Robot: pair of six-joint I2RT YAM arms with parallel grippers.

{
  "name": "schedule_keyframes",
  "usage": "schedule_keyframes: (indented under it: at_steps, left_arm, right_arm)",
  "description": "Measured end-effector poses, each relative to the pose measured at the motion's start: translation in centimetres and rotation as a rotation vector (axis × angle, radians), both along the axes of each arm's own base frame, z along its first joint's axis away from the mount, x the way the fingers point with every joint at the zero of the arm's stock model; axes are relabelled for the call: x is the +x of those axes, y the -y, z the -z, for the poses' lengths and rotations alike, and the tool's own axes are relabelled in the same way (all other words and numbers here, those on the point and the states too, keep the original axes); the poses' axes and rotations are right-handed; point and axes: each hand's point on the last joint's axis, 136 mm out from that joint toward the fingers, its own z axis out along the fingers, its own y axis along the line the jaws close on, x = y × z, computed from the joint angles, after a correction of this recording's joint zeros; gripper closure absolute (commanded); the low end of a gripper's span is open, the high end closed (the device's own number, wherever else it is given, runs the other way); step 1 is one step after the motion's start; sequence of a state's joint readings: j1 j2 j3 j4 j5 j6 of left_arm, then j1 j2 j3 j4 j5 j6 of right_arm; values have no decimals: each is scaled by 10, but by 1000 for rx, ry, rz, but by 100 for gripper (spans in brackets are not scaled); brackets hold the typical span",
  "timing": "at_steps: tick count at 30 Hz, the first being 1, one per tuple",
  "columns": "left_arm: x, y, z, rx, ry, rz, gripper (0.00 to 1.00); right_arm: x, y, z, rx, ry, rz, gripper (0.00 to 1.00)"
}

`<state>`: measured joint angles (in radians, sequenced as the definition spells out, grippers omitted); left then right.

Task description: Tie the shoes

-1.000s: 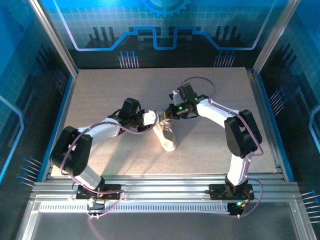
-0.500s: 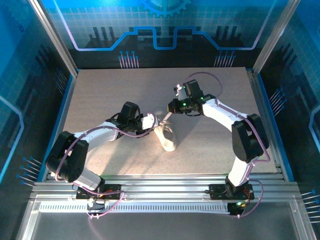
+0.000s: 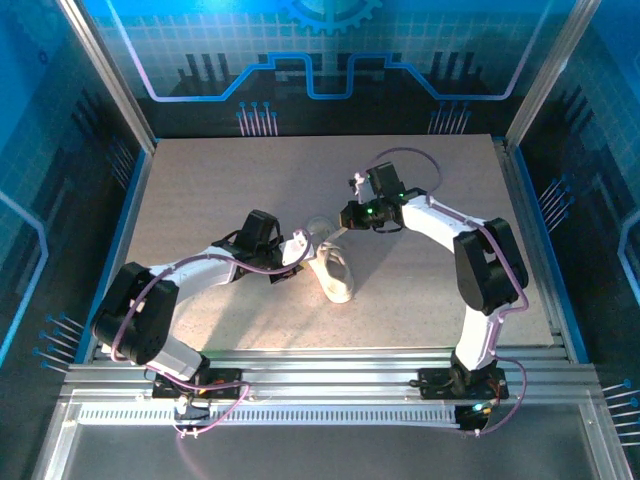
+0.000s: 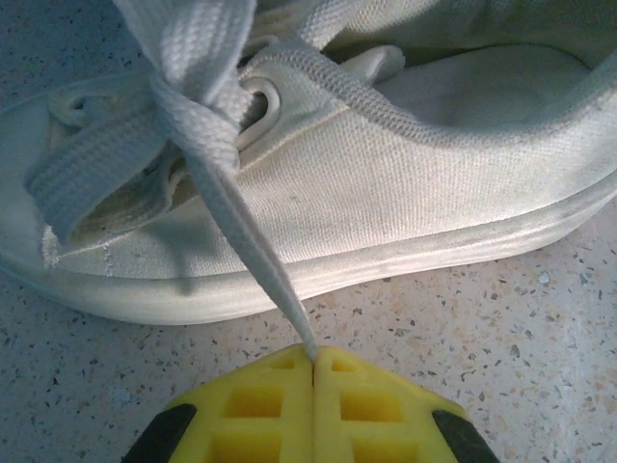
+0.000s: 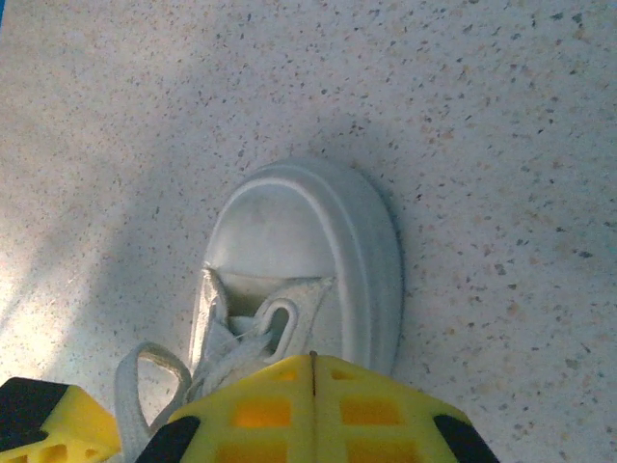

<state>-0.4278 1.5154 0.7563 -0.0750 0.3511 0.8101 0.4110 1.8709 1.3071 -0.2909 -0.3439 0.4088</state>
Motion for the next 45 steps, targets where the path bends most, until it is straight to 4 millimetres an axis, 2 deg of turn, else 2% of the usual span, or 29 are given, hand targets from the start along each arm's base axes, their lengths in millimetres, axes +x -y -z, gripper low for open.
schedule_keyframes:
  at_steps: [3, 4, 5, 7, 11, 16, 20, 24, 26, 28, 30, 33, 39, 45]
  left_arm:
    - [0, -1, 1, 5, -2, -3, 100]
    - [0, -1, 1, 6, -1, -4, 100]
    - [0, -1, 1, 6, -2, -4, 100]
    - [0, -1, 1, 6, -3, -5, 83]
    - [-1, -1, -1, 6, 2, -4, 65]
    - [1, -6, -18, 0, 56, 10, 58]
    - [7, -20, -32, 9, 101, 10, 53]
    - [22, -28, -50, 30, 192, 39, 47]
    - [29, -29, -58, 43, 243, 70, 46]
    - [37, -28, -65, 55, 277, 104, 46]
    - [52, -20, -70, 62, 293, 154, 46]
    - [74, -9, -73, 70, 318, 219, 46]
    - [96, 4, -56, 93, 289, 334, 48]
    - [88, 9, -35, 116, 238, 425, 47]
  right_arm:
    - [2, 3, 2, -5, 0, 1, 100]
    - [3, 5, 2, -5, -1, 4, 95]
    - [3, 6, 3, -4, -2, 5, 84]
    - [5, 9, 4, 0, -8, 11, 64]
    - [8, 14, 2, 20, -16, 16, 49]
    - [14, 23, -13, 85, -18, 14, 46]
    - [12, 37, -34, 130, -12, 27, 46]
    - [-7, 38, -48, 175, -20, 14, 45]
    - [-22, 36, -41, 194, -53, 7, 45]
    - [-36, 34, -27, 202, -105, 9, 45]
    - [-51, 32, -9, 202, -169, 13, 45]
    - [-64, 25, 2, 203, -217, 12, 45]
    - [-60, 18, 3, 223, -218, 20, 44]
    - [-57, 15, 12, 229, -242, 37, 44]
